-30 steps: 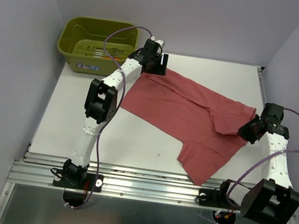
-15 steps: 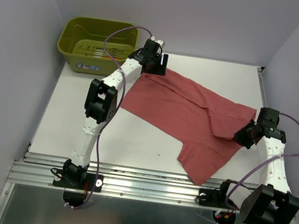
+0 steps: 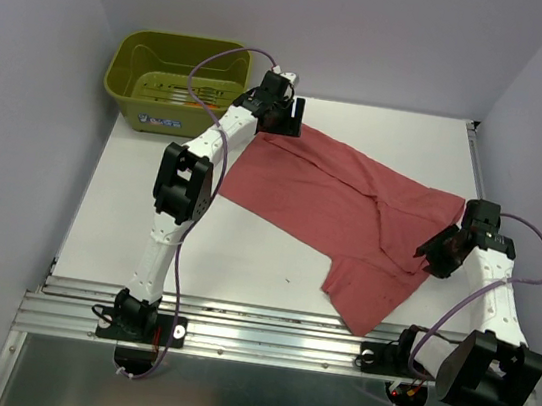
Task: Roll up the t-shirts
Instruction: Fold the T-shirt at the center of the board.
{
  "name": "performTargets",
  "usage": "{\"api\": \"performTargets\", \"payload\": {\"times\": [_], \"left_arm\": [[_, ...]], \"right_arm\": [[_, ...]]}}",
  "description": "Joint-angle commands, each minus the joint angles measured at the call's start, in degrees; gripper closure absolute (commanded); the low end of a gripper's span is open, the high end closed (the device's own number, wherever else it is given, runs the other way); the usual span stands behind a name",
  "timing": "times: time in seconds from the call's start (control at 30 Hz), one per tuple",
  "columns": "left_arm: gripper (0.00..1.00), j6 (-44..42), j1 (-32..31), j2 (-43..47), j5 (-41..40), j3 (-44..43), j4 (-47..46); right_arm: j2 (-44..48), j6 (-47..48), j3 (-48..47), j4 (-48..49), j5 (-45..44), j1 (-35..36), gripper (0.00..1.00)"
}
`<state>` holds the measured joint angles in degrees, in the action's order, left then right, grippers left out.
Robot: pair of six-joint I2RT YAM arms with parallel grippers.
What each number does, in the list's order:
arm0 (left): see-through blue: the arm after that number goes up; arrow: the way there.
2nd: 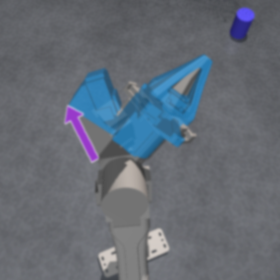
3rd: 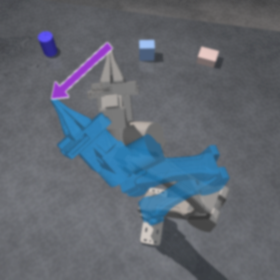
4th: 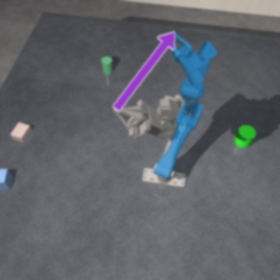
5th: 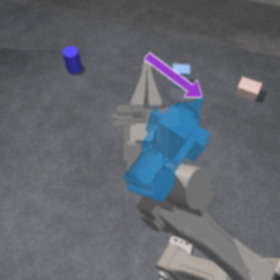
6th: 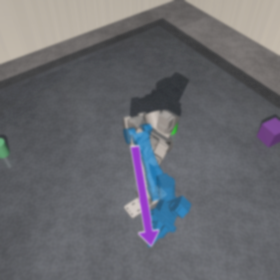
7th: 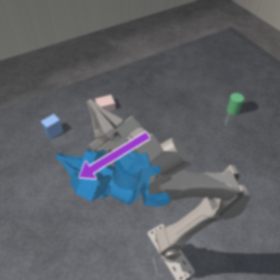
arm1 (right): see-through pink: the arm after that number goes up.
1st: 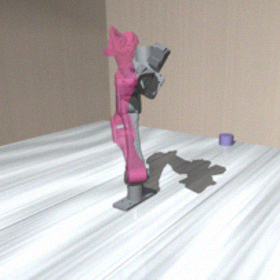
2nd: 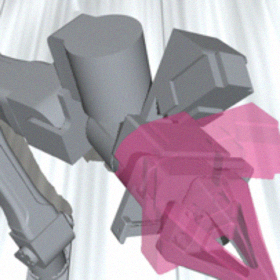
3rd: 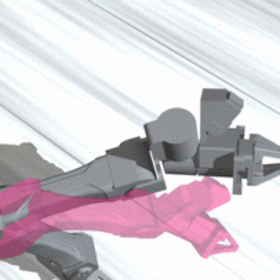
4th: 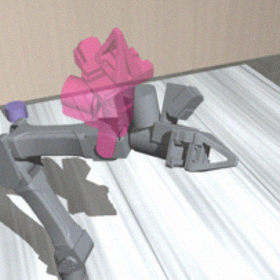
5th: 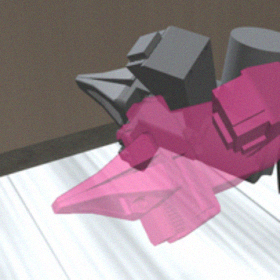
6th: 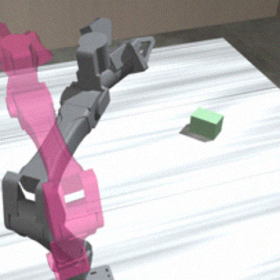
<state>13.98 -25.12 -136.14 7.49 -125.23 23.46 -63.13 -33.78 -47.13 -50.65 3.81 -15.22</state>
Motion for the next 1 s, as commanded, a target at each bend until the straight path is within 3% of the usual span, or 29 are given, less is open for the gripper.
{"api": "performTargets", "payload": {"times": [0.0, 0.1, 0.17, 0.27, 0.3, 0.4, 0.7, 0.97], "left_arm": [[0.2, -0.9, -0.1, 1.2, 0.4, -1.8, -0.2], [0.2, -0.8, -0.3, 1.1, 0.8, -1.7, -0.2], [0.2, -0.7, -0.5, 1.1, 0.9, -1.5, -0.3], [0.2, -0.4, -0.4, 1.0, 1.0, -1.6, -0.3], [0.2, -0.4, -0.5, 1.0, 1.0, -1.6, -0.3], [0.2, -0.1, -0.5, 1.3, 1.2, -1.6, -0.3], [0.2, -0.4, -0.4, 2.1, 0.4, -0.3, 0.3], [0.2, -1.3, -0.6, 1.8, 1.0, 0.8, 0.3]], "right_arm": [[0.5, -0.7, -1.1, 1.0, -1.4, 0.5, 0.52], [0.5, -0.5, -2.9, 2.9, -0.3, 0.5, 0.53], [-0.1, 0.1, -4.8, 5.5, 1.3, 2.5, 0.59], [-3.2, 0.8, -7.8, 7.0, -3.3, 11.1, 0.67], [-4.7, 0.8, -10.1, 6.9, -8.3, 18.1, 0.68], [-11.6, 1.3, -13.6, 6.3, -14.0, 25.8, 0.67], [-21.8, 2.6, -17.7, 9.8, -23.7, 25.9, 0.59], [-25.9, 2.8, -16.3, 17.9, -16.8, 10.7, 0.6]]}}
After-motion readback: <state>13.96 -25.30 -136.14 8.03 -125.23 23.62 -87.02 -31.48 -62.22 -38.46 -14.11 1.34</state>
